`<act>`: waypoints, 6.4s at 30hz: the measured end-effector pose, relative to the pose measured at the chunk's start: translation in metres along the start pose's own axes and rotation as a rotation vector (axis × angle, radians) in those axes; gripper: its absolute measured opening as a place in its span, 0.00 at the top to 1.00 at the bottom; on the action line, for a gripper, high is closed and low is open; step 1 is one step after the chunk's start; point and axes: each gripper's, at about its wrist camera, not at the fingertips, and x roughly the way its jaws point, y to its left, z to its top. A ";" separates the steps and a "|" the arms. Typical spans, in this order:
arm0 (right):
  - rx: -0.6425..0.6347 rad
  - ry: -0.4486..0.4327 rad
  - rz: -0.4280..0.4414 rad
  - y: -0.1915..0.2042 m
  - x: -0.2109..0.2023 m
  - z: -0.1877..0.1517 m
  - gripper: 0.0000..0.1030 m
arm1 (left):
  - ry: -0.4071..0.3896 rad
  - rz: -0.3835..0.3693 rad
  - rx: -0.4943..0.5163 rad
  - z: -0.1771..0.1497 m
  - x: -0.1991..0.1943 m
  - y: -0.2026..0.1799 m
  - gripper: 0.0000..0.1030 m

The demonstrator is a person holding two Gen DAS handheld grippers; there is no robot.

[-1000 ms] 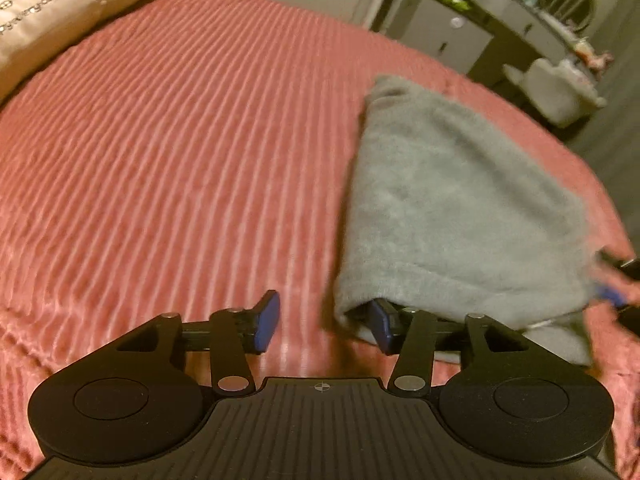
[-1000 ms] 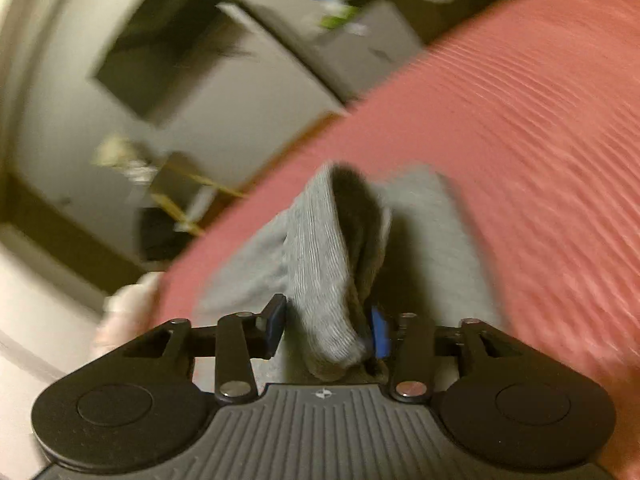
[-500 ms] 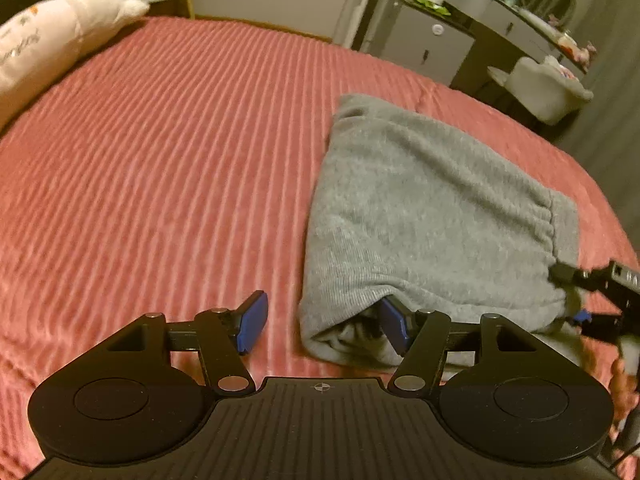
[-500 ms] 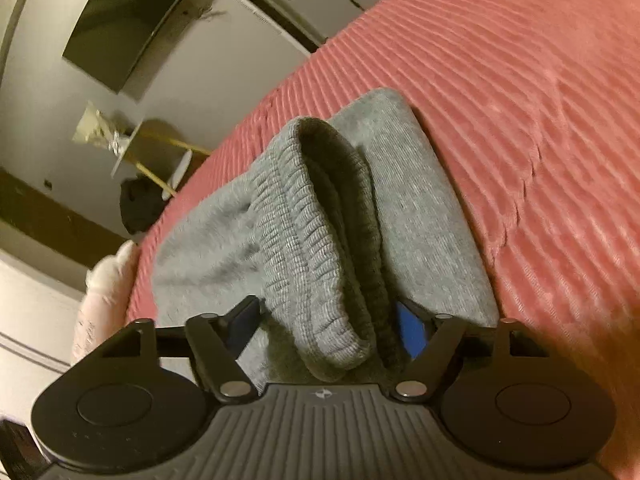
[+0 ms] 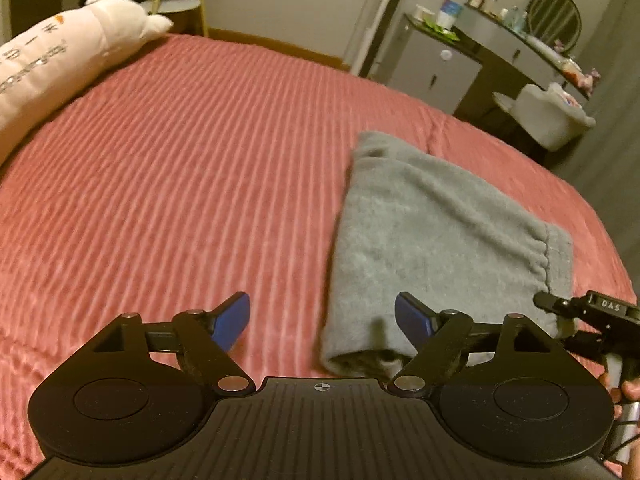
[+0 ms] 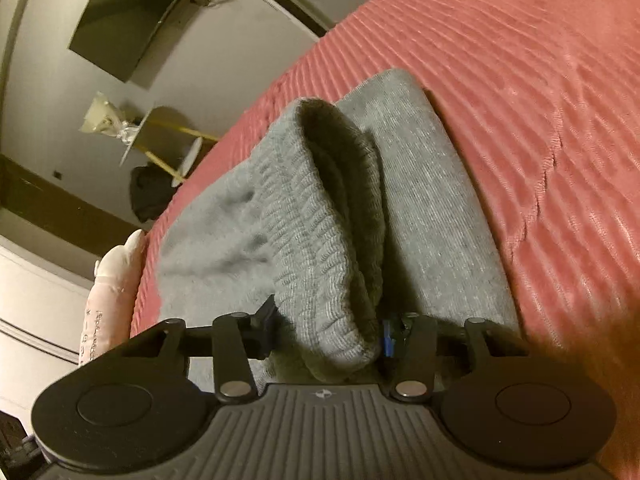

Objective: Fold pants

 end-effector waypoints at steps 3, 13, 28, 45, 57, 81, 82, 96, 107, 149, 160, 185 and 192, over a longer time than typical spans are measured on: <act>-0.084 -0.062 -0.013 0.025 -0.014 0.000 0.63 | 0.013 0.006 0.033 0.005 0.010 -0.012 0.18; -0.140 -0.131 -0.038 0.033 -0.045 0.006 0.63 | 0.037 0.041 0.136 0.009 0.033 -0.037 0.15; -0.220 -0.268 -0.304 0.045 -0.051 -0.017 0.33 | 0.034 0.184 0.300 -0.003 0.048 -0.062 0.12; -0.394 -0.204 -0.384 0.073 -0.050 -0.042 0.84 | 0.008 0.163 0.282 -0.030 0.050 -0.055 0.10; -0.064 -0.158 -0.259 0.023 -0.068 -0.072 0.59 | 0.109 0.181 0.385 -0.058 0.056 -0.070 0.15; 0.344 -0.116 -0.215 -0.019 -0.046 -0.068 0.75 | 0.100 0.187 0.273 -0.058 0.069 -0.060 0.20; 0.330 -0.114 -0.223 -0.016 -0.045 -0.068 0.71 | 0.101 0.188 0.274 -0.058 0.069 -0.060 0.20; 0.302 -0.143 -0.234 -0.008 -0.044 -0.067 0.83 | 0.104 0.139 0.262 -0.058 0.069 -0.059 0.37; 0.245 -0.211 -0.297 0.002 -0.055 -0.071 0.87 | 0.117 0.121 0.238 -0.058 0.067 -0.056 0.45; -0.061 0.022 0.109 -0.047 -0.011 0.029 0.35 | 0.235 -0.438 0.196 0.031 0.152 -0.021 0.00; -0.149 0.021 0.020 0.000 0.017 0.025 0.42 | 0.156 -0.435 0.086 0.044 0.147 -0.017 0.66; -0.327 -0.477 -0.337 0.083 -0.017 0.012 0.61 | -0.061 0.018 0.280 0.020 0.118 -0.074 0.06; -0.146 -0.460 -0.360 0.055 -0.023 -0.002 0.51 | -0.082 0.012 0.190 0.015 0.102 -0.042 0.05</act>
